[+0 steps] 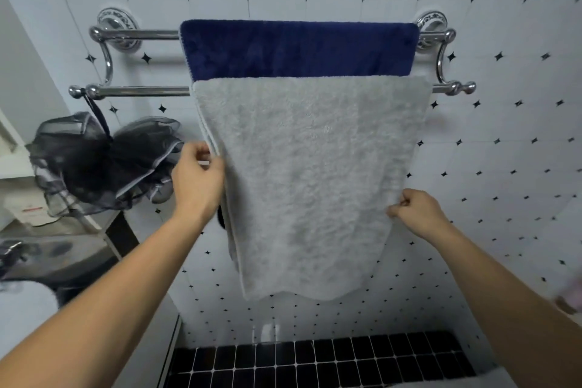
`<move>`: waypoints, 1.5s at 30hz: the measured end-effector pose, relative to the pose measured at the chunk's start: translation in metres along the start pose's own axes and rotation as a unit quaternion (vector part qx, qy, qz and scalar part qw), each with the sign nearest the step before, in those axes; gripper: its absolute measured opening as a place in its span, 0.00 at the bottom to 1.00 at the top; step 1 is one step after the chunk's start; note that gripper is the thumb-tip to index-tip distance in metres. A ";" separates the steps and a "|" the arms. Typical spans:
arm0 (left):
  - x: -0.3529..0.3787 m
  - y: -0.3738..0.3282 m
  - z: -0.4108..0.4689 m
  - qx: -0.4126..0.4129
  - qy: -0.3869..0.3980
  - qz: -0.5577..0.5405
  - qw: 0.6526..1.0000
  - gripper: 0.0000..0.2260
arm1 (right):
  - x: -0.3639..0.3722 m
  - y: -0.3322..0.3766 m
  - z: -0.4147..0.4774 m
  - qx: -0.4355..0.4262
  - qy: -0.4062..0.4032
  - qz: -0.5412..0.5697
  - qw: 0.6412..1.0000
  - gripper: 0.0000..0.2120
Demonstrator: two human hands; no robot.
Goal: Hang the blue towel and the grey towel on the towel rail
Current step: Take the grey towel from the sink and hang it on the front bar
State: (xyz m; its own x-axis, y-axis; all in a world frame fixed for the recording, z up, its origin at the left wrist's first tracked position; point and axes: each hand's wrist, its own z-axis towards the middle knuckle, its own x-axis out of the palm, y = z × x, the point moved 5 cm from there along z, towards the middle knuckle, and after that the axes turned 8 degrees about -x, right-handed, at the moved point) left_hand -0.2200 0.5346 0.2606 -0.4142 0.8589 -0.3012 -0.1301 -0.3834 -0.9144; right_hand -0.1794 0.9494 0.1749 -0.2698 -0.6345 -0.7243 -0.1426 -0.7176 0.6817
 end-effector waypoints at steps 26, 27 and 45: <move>0.016 0.056 0.020 -0.061 0.098 -0.022 0.993 0.19 | 0.031 -0.009 -0.001 -0.023 0.026 0.269 0.963 0.20; 0.016 0.049 0.020 -0.050 0.091 -0.037 0.994 0.21 | 0.019 -0.001 0.002 -0.040 -0.008 0.277 0.960 0.16; 0.019 -0.012 0.035 -0.004 0.043 -0.160 0.986 0.15 | -0.086 0.079 0.048 -0.081 -0.189 0.348 0.915 0.14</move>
State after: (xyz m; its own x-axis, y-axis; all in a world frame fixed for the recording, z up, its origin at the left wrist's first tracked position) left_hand -0.2573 0.5434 0.2755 -0.2743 0.9615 -0.0187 -0.2341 -0.0856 -0.9684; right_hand -0.2132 0.9607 0.2957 -0.5554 -0.8315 -0.0118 0.3242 -0.2296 0.9177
